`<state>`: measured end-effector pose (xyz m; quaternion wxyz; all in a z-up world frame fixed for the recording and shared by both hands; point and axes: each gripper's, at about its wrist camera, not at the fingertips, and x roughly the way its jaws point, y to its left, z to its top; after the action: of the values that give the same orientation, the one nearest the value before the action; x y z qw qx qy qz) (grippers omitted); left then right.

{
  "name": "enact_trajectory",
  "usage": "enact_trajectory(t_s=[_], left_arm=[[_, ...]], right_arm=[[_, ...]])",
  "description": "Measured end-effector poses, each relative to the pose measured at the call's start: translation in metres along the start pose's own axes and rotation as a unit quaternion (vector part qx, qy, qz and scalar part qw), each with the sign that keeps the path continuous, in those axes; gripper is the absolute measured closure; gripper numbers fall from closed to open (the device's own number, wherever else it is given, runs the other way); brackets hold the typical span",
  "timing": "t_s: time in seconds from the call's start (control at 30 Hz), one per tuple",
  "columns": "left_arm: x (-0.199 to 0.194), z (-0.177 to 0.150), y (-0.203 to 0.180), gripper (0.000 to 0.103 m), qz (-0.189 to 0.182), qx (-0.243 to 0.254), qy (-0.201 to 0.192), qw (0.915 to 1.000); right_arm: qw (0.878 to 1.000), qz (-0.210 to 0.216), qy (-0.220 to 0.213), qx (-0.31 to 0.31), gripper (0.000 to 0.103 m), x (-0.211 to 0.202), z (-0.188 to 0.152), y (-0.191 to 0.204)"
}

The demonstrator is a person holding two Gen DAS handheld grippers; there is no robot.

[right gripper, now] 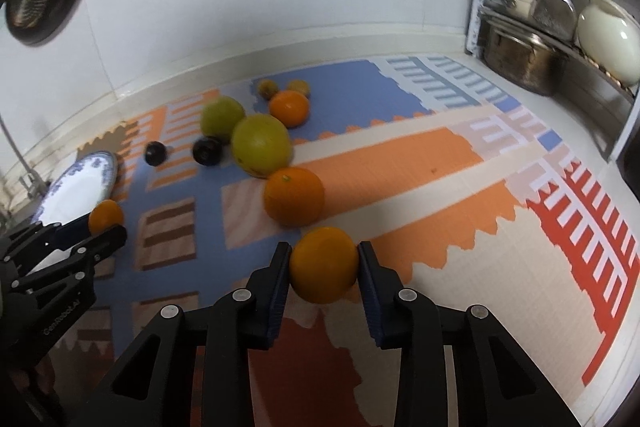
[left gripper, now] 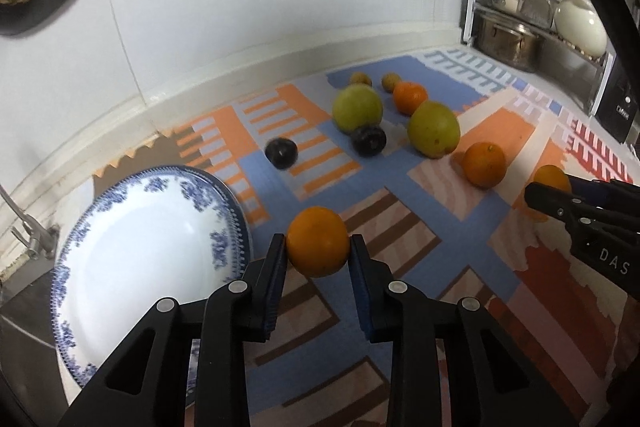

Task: Organize fruits
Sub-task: 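Carry both held oranges over the white blue-patterned plate with both tools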

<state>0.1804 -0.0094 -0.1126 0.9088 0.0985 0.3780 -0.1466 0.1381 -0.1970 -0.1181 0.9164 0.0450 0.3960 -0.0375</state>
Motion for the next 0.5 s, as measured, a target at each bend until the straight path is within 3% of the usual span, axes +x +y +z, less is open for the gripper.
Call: enact_trajectory(t_s=[0.5], left_arm=[[-0.063,-0.007,0.036,0.073,0.036,-0.054,-0.052,0.9966]], right_arm=[[0.992,0.093,-0.054,-0.073,0.069,-0.037,0.017,0.052]])
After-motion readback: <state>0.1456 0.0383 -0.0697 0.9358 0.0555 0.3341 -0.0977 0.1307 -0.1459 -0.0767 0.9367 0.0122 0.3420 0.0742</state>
